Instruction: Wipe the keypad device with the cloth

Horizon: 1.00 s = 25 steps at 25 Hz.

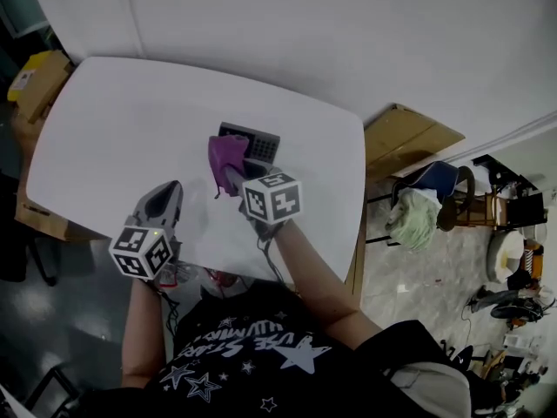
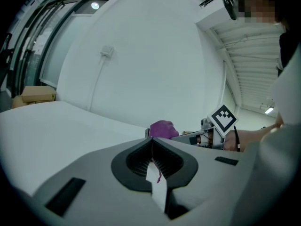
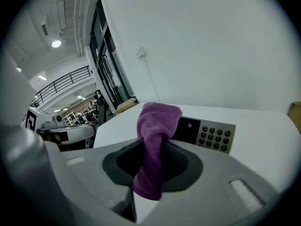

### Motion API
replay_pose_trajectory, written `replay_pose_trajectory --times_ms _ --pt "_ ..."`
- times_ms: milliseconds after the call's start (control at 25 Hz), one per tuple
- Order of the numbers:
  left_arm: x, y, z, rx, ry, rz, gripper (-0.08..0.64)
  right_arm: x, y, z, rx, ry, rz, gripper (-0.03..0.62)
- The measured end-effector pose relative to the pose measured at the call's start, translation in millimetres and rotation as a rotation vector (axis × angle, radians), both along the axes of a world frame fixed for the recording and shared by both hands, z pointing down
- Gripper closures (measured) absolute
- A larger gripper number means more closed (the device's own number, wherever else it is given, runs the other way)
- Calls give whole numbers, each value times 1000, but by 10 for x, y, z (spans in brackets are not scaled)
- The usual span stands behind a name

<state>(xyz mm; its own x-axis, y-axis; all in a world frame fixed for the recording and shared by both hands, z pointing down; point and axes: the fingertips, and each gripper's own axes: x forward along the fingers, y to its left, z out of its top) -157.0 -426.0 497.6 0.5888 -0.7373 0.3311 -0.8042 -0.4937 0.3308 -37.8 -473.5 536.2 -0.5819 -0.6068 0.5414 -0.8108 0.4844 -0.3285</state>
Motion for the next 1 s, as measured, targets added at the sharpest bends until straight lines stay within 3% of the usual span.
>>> replay_pose_trajectory --times_ms 240,1000 --pt "-78 -156 49 -21 -2 -7 551 -143 -210 135 -32 7 0 494" --pt "-31 -350 181 -58 -12 5 551 -36 -484 352 -58 34 64 494"
